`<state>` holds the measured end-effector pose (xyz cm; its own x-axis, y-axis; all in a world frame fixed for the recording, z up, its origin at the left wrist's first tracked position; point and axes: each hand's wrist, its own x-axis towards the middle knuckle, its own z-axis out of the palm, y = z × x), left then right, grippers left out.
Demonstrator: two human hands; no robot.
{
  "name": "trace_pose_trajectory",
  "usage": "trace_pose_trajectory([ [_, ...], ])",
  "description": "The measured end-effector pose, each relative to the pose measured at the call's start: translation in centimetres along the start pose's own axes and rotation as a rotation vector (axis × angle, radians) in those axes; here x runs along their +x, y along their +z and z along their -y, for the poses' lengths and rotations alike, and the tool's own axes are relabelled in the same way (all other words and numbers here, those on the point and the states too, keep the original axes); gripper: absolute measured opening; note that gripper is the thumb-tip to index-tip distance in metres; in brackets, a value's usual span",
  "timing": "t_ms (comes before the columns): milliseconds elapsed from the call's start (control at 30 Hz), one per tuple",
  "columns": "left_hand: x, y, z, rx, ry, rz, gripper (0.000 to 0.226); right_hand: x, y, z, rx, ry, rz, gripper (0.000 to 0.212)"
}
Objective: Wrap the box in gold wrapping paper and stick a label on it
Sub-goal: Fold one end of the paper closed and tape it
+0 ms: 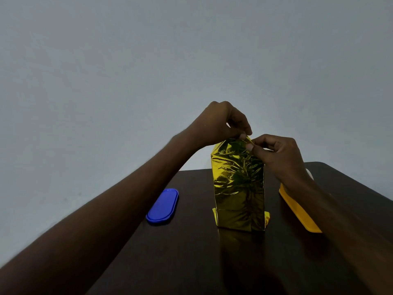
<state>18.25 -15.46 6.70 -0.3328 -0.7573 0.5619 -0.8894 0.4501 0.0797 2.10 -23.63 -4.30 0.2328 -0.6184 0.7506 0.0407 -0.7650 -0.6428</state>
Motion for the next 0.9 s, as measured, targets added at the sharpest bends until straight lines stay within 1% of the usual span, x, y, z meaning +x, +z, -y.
trace_pose_trajectory([
  [267, 0.4, 0.0, 0.5, 0.011, -0.076, 0.041, 0.008, 0.2, -0.2, -0.2, -0.007, -0.014, 0.036, 0.007],
  [467, 1.0, -0.3, 0.8, -0.041, -0.142, 0.099, 0.007, 0.2, -0.5, -0.1, -0.011, -0.023, 0.067, 0.008],
  [633, 1.8, -0.5, 0.8, -0.019, -0.148, 0.132, 0.009, 0.1, -0.7, 0.3, -0.032, -0.013, 0.054, 0.006],
  [767, 2.4, -0.7, 1.1, 0.008, -0.139, 0.15, 0.009, -0.1, -1.1, 0.5, -0.066, 0.017, 0.034, 0.013],
  [900, 2.8, -0.4, 1.5, 0.021, -0.13, 0.161, 0.008, -0.1, -1.1, 0.1, -0.09, 0.006, 0.03, 0.011],
])
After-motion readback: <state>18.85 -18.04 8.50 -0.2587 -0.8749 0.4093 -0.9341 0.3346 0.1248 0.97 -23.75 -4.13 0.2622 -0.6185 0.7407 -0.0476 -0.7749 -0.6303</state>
